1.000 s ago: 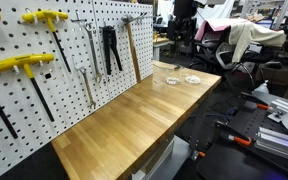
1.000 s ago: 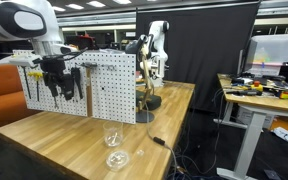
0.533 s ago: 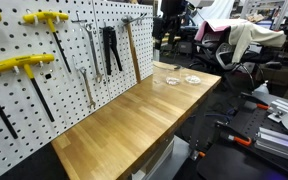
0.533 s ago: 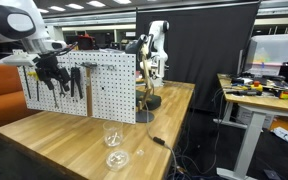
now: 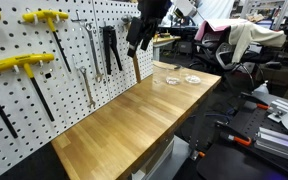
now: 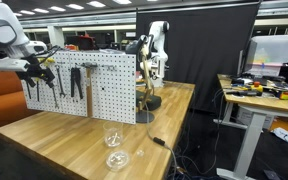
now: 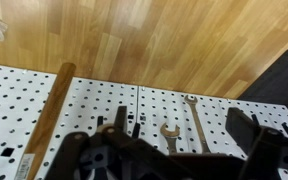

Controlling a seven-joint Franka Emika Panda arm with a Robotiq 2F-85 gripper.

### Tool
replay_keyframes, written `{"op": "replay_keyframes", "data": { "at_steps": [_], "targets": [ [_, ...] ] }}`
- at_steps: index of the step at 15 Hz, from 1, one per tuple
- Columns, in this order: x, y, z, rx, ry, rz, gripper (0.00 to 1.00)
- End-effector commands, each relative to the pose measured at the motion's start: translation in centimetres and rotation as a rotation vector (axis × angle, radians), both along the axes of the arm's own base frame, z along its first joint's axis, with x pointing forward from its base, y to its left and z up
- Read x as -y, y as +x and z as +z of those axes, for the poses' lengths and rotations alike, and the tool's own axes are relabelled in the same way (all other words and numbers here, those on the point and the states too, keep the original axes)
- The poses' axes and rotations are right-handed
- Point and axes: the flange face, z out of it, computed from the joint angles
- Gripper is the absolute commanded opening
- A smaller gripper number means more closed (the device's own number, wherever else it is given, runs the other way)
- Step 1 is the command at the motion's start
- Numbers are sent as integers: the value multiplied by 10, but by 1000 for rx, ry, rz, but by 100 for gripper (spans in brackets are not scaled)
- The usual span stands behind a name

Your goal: Uncover the jar and then get the wrench from the wall and put it on the table

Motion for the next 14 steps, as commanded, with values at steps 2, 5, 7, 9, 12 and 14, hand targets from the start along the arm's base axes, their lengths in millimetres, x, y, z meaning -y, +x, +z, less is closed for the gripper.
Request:
{"op": "replay_keyframes", "data": {
  "at_steps": [2, 5, 7, 9, 12, 14],
  "targets": [
    [-2, 0, 0, -2, 1, 4, 100],
    [0, 0, -1, -4, 1, 1, 100],
    [0, 0, -1, -4, 1, 0, 100],
    [-2, 1, -1, 21, 6, 0, 100],
    [-14, 4, 6, 79, 69, -16, 100],
    [-24, 7, 8, 103, 122, -33, 100]
  ]
}}
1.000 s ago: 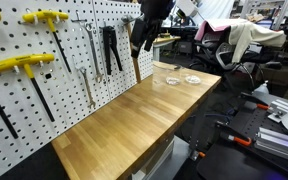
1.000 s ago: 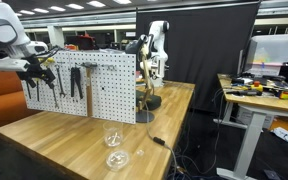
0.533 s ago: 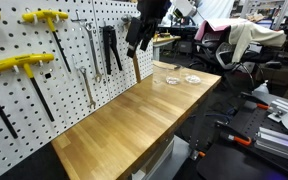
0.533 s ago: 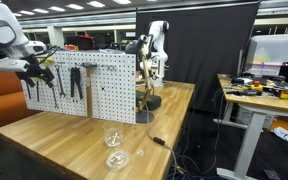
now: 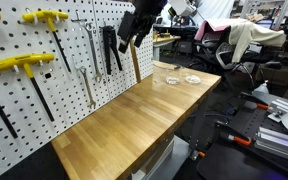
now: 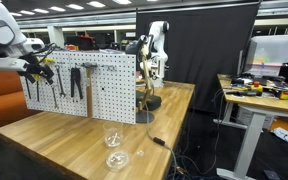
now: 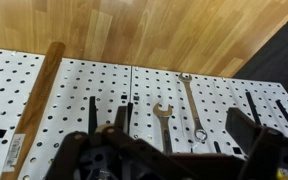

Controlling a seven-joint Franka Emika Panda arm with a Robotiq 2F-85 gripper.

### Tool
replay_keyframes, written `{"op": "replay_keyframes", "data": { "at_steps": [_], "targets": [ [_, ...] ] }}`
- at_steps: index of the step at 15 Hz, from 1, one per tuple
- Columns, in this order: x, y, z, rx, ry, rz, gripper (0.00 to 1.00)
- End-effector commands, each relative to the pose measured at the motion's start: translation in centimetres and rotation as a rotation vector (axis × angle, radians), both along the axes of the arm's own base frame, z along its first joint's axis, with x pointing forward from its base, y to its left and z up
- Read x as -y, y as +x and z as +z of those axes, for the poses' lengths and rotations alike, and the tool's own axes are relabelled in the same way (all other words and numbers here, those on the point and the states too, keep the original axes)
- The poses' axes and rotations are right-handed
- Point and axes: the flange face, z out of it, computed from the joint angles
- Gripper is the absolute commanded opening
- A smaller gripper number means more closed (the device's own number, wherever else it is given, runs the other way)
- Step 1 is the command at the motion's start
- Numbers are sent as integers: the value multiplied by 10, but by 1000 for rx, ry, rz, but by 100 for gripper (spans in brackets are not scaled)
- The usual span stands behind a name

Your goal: Uncover the jar and then get the wrench from the wall and put it on the table

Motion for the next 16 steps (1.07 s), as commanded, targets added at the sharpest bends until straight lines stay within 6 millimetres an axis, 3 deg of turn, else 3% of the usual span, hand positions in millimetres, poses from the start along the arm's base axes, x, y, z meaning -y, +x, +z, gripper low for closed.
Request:
{"op": "replay_keyframes", "data": {
  "at_steps": [1, 11, 12, 16],
  "targets": [
    [-17, 7, 0, 40, 80, -21, 100],
    [-50, 54, -5, 104, 255, -77, 100],
    [-47, 46, -5, 85, 234, -77, 100],
    [-49, 52, -7, 89, 243, -79, 100]
  ]
}}
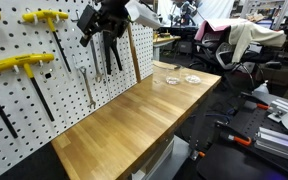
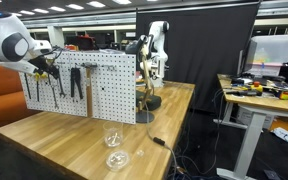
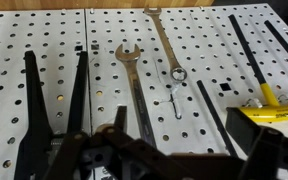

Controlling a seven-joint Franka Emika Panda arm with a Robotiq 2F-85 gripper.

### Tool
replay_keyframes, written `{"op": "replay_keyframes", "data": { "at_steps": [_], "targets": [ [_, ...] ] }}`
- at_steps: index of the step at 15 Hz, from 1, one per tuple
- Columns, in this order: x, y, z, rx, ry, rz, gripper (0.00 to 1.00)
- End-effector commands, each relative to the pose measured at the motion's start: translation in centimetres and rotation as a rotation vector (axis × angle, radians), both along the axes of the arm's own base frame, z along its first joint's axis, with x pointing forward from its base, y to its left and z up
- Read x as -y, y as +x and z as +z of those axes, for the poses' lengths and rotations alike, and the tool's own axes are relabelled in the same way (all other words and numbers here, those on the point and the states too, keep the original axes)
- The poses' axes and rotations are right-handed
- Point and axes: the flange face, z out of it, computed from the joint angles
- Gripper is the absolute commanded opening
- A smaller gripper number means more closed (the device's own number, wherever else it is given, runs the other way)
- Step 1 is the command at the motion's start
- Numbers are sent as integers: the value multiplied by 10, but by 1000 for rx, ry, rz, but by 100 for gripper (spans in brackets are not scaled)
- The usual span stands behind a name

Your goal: Uncover the jar and then get the wrench from the wall and put it on the table

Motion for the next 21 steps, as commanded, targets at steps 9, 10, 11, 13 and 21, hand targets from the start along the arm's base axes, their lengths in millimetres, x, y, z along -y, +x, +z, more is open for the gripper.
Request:
{"op": "replay_keyframes", "data": {
  "at_steps": [9, 10, 11, 13, 21],
  "targets": [
    [10, 11, 1, 18, -19, -6, 100],
    [9, 11, 0, 15, -20, -4, 100],
    [7, 10, -2, 10, -20, -1, 100],
    [-2, 6, -5, 3, -20, 15, 100],
    [-15, 13, -8, 25, -59, 74, 100]
  ]
}}
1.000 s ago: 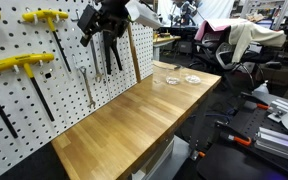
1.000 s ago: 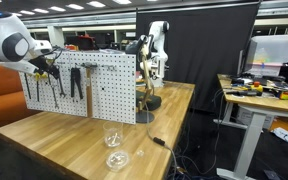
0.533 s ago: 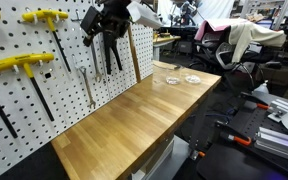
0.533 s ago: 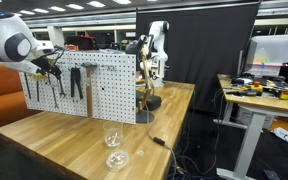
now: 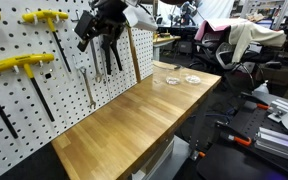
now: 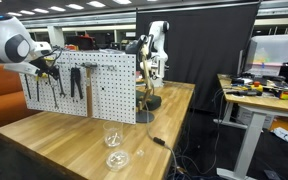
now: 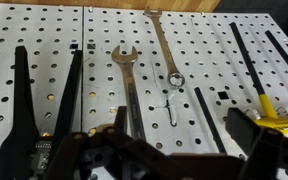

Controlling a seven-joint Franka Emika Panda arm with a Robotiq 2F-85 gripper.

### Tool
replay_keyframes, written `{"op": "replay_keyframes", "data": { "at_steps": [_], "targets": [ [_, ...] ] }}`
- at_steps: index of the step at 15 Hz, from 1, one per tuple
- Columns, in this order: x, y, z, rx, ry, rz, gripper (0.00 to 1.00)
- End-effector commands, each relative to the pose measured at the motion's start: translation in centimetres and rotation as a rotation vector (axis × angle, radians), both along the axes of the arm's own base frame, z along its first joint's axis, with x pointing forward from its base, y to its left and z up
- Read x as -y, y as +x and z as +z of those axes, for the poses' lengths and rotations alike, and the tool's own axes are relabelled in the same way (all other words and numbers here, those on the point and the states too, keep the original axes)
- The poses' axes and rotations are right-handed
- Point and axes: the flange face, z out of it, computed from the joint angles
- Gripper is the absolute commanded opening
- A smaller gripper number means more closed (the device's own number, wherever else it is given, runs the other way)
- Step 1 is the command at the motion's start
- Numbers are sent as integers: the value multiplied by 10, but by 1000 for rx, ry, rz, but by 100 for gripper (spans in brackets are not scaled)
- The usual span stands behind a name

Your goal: Uncover the jar and then get the wrench from the wall and put it on the table

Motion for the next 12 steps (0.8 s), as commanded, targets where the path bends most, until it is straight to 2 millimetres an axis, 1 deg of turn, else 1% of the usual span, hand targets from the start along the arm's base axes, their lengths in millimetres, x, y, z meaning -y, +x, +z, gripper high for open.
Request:
{"op": "replay_keyframes", "data": {
  "at_steps": [1, 5, 10, 12],
  "targets": [
    [-7, 12, -1, 12, -22, 25, 100],
    [-12, 21, -8, 7, -32, 22, 100],
    [-2, 40, -9, 28, -51, -9, 100],
    [-5, 42, -11, 28, -50, -10, 100]
  ]
}}
